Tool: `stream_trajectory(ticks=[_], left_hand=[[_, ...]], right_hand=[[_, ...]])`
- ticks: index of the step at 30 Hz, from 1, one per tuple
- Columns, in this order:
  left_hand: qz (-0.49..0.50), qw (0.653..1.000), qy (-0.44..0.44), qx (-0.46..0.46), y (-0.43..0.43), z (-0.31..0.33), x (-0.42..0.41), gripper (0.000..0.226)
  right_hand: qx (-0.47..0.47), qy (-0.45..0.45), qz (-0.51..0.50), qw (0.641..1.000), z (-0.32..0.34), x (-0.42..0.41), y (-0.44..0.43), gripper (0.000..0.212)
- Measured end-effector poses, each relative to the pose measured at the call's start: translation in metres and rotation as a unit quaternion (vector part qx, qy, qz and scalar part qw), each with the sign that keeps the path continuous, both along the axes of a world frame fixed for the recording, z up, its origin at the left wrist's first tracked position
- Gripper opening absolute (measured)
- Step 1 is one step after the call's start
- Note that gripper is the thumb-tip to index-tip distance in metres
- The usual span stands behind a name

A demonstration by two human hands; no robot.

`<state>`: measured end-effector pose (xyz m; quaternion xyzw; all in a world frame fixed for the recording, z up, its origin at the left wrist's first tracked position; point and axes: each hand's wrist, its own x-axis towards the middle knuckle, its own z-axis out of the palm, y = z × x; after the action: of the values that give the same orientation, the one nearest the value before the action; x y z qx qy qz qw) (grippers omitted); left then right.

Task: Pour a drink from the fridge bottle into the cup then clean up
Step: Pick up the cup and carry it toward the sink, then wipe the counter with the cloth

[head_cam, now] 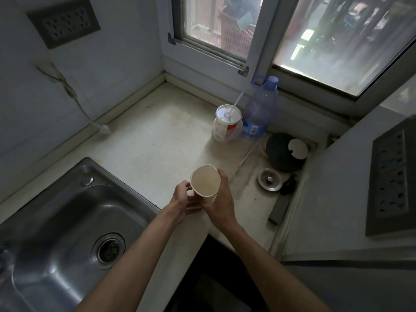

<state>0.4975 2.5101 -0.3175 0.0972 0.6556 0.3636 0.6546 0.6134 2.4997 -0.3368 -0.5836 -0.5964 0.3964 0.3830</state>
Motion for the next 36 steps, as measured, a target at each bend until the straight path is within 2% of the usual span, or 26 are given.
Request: stream_trajectory(ticks=[3, 7, 9, 10, 12, 14, 16, 18, 20, 23, 28, 36], left_hand=[[-0.005, 1.000, 0.001, -0.006, 0.002, -0.001, -0.004, 0.029], [-0.037, 0.999, 0.032, -0.015, 0.004, 0.003, -0.011, 0.032], [-0.076, 0.991, 0.107, 0.001, 0.004, 0.007, -0.014, 0.037], [-0.108, 0.978, 0.175, 0.022, 0.004, 0.009, -0.016, 0.039], [-0.192, 0.920, 0.333, 0.078, 0.001, 0.015, -0.023, 0.043], [-0.248, 0.858, 0.433, 0.122, -0.002, 0.028, -0.028, 0.049], [-0.291, 0.803, 0.498, 0.153, -0.003, 0.043, -0.032, 0.051], [-0.337, 0.733, 0.566, 0.169, -0.004, 0.061, -0.036, 0.054], [-0.362, 0.675, 0.619, 0.173, -0.004, 0.080, -0.041, 0.057], [-0.376, 0.623, 0.665, 0.168, -0.004, 0.114, -0.053, 0.049], [-0.346, 0.603, 0.699, 0.166, -0.014, 0.170, -0.076, 0.040], [-0.262, 0.618, 0.730, 0.131, -0.060, 0.229, -0.110, 0.042]], right_hand=[[-0.015, -0.012, 0.014, 1.000, -0.004, 0.003, 0.000, 0.095], [-0.041, -0.075, 0.044, 0.995, -0.007, 0.011, 0.001, 0.115], [-0.062, -0.102, 0.073, 0.990, 0.001, 0.016, 0.002, 0.123], [-0.073, -0.118, 0.087, 0.987, 0.005, 0.018, 0.002, 0.127], [-0.086, -0.149, 0.100, 0.980, 0.018, 0.022, 0.004, 0.130], [-0.085, -0.179, 0.097, 0.975, 0.038, 0.023, 0.007, 0.121], [-0.078, -0.216, 0.097, 0.969, 0.066, 0.020, 0.010, 0.095], [-0.066, -0.277, 0.097, 0.954, 0.092, 0.016, 0.014, 0.068], [-0.057, -0.344, 0.104, 0.932, 0.118, 0.007, 0.018, 0.053], [0.003, -0.415, 0.141, 0.899, 0.150, -0.015, 0.023, 0.037], [0.083, -0.500, 0.152, 0.849, 0.196, -0.047, 0.020, 0.041], [0.141, -0.466, 0.196, 0.851, 0.238, -0.086, -0.005, 0.039]])
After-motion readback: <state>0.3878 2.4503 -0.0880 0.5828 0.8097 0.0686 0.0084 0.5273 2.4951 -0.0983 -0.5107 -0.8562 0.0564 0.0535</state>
